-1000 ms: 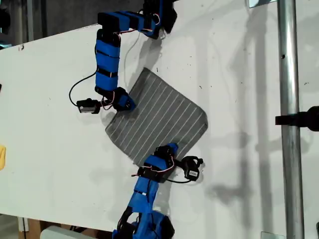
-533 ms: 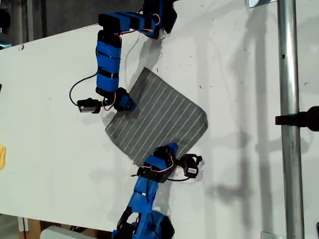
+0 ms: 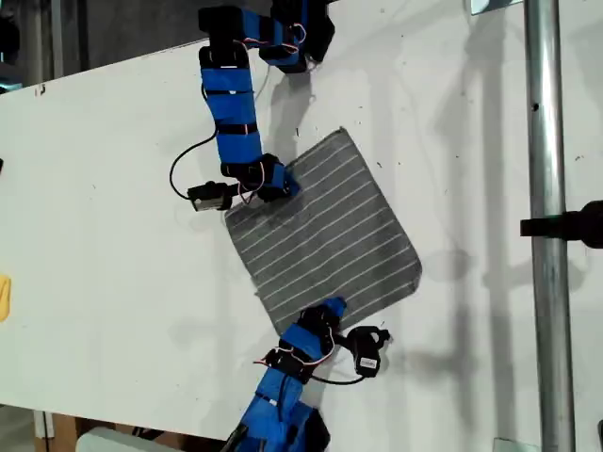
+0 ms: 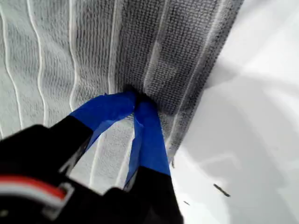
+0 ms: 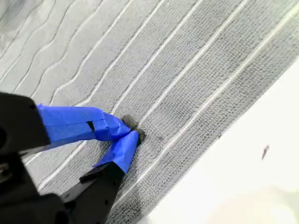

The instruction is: Grasp corners of a towel and fold twice.

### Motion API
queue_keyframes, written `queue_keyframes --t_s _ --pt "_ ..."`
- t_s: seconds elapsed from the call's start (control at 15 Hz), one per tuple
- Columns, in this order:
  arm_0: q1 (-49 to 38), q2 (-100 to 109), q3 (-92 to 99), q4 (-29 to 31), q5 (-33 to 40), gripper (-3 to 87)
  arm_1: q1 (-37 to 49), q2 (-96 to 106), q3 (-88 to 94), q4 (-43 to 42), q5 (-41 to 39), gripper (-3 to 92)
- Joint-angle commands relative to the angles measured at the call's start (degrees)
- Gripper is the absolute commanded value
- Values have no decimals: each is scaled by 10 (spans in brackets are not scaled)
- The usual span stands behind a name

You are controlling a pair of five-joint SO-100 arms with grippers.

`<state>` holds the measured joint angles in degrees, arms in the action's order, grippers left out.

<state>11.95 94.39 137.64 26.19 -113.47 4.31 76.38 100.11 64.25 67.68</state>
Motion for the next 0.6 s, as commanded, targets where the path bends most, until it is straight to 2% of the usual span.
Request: queue_keyframes --t_s 0.0,0.07,0.13,0.33,0.53 --pt "12 155 97 68 -11 -15 -58 68 28 8 66 -3" --pt "1 180 97 122 1 -15 -79 75 34 4 90 -3" --pt "-15 188 91 152 25 -15 -99 76 34 -8 109 -3" --pt "-61 219 76 187 81 -15 -124 66 34 -41 134 -3" --pt "-70 235 -1 236 126 -15 -103 102 30 -18 111 -3"
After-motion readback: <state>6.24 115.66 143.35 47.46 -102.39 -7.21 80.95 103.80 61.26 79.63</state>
